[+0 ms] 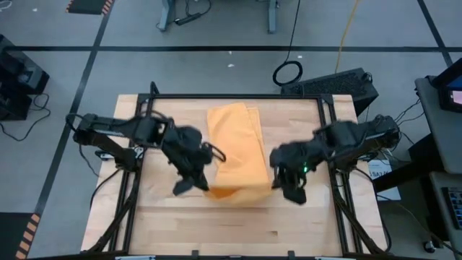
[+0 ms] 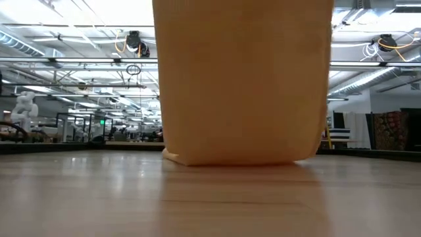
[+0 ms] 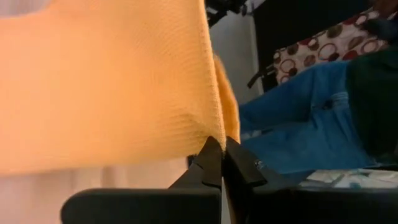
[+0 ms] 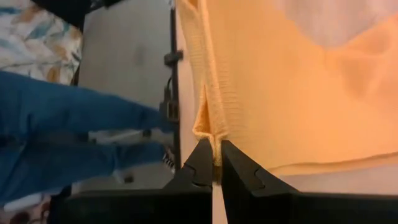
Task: Roll towel
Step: Roll the yellow towel
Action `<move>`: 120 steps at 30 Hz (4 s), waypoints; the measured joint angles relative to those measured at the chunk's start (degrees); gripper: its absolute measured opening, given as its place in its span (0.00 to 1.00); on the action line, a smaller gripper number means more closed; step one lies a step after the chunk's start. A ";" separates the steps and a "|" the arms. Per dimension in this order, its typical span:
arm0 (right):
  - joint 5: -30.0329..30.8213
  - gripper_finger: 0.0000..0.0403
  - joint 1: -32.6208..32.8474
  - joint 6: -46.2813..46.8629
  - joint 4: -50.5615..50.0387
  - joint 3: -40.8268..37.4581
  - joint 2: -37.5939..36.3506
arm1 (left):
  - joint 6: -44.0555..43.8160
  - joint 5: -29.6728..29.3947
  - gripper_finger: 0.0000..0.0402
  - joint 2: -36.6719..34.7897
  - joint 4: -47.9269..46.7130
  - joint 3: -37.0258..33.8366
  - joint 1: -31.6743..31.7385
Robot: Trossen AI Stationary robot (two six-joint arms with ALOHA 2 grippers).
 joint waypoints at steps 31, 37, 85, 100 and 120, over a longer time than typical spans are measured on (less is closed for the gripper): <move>13.43 0.00 13.34 33.92 31.80 -37.02 -3.30 | -3.77 -14.63 0.01 0.02 27.88 -32.92 -11.34; 13.71 0.00 14.86 36.56 38.22 -41.24 -3.30 | -11.23 -14.65 0.02 0.02 29.72 -34.71 -11.33; 21.95 0.00 18.26 43.40 36.47 -41.62 -3.26 | 19.30 -18.25 0.24 13.64 6.80 -23.94 45.61; 25.36 0.00 18.32 44.66 36.42 -41.62 -3.24 | 22.95 -8.63 0.59 29.55 3.64 -12.19 61.72; 25.30 0.00 18.54 46.83 34.97 -41.60 -3.24 | 26.26 -10.15 0.03 31.98 6.53 -11.36 56.20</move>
